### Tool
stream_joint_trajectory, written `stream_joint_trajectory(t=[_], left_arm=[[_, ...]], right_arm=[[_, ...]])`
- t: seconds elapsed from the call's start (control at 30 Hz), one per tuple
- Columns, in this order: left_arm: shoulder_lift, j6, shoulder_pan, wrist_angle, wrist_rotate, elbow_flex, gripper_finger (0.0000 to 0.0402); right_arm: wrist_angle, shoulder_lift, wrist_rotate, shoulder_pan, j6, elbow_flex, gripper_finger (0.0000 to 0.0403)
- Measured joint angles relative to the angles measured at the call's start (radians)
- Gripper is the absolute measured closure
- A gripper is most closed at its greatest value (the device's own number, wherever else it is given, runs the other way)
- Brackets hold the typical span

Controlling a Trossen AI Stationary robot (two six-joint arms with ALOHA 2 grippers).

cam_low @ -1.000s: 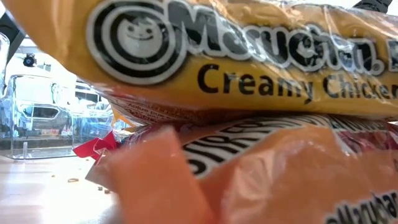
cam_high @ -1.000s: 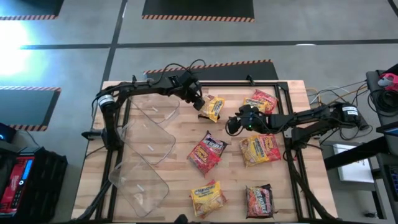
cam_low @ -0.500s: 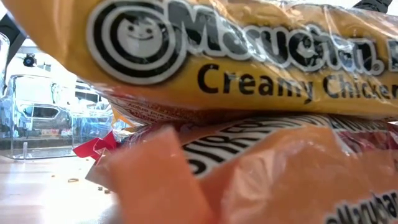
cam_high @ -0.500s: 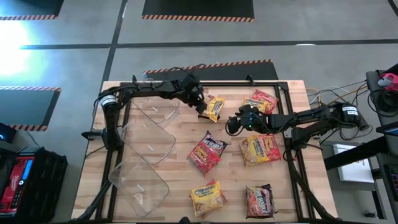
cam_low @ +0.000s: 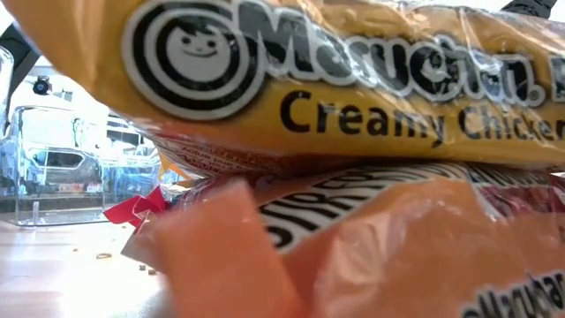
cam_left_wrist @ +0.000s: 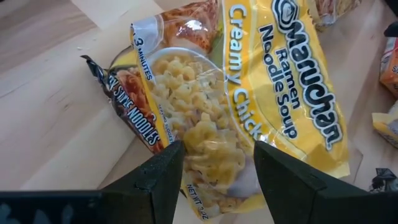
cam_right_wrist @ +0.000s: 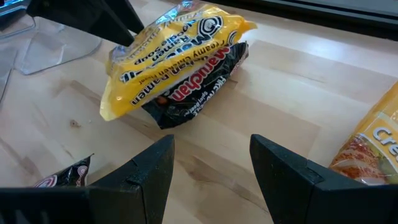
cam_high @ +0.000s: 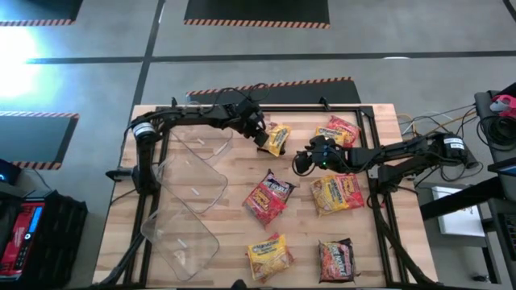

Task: Sort Maruchan noodles
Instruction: Put the yellow noodles pack into the top transparent bin

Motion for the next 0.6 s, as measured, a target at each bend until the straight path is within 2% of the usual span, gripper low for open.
stream_joint_trajectory(t=[0.6], left_arm=[[-0.023, 0.018, 0.002, -0.008, -0.043, -0.004, 0.0221]], right_arm=[[0.000, 0.000, 0.000, 0.000, 0.000, 0.000, 0.0202]])
